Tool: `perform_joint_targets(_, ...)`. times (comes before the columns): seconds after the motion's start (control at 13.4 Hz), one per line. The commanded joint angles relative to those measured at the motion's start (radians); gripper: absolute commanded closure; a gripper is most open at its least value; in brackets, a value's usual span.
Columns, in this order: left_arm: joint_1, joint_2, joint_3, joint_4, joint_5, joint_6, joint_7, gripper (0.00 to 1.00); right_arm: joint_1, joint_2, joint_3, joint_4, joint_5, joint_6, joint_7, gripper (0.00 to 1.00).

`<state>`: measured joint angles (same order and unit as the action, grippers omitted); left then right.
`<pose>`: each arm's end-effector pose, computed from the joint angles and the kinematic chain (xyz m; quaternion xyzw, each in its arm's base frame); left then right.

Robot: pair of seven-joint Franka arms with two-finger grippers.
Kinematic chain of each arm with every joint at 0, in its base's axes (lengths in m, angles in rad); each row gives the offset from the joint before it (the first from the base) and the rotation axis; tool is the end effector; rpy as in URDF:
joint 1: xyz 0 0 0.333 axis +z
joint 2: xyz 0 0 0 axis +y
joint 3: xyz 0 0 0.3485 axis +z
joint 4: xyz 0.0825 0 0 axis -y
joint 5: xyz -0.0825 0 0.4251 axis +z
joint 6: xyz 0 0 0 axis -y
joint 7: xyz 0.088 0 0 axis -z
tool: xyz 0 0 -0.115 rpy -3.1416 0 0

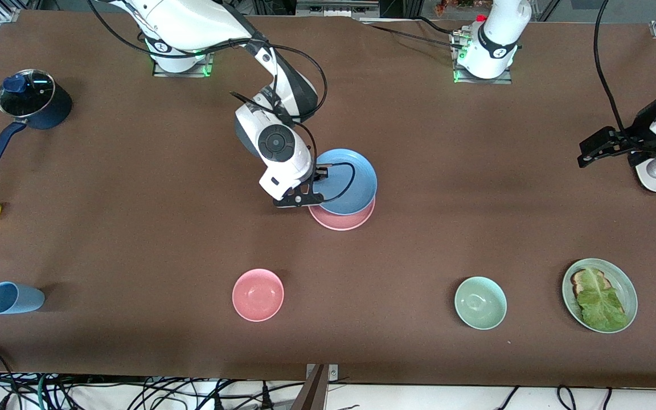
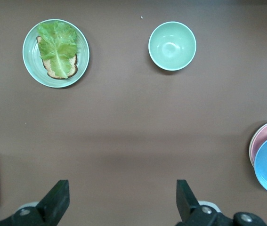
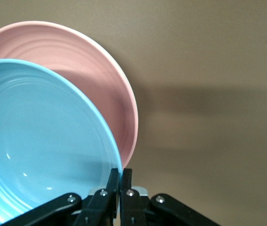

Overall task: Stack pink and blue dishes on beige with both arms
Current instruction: 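Lower the blue plate onto the pink plate with the right gripper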

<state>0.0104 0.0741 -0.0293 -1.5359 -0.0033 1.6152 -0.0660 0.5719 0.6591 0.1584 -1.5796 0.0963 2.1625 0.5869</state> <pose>0.6246 -0.0115 0.6257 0.9997 0.0237 0.0025 0.0028 0.5612 0.4874 0.2437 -0.9951 -0.0285 0.0813 0.0481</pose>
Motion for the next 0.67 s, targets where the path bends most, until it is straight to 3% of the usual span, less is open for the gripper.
perform_joint_targets(0.0,-0.012,0.006,0.005,0.014,0.019,-0.012,0.017,0.0,-0.001,0.01,0.003,0.012,-0.024,0.011,0.016,1.0)
perform_joint_targets(0.6,-0.012,0.007,0.005,0.014,0.019,-0.012,0.017,0.0,-0.003,0.059,0.0,0.067,-0.024,0.026,0.014,1.0)
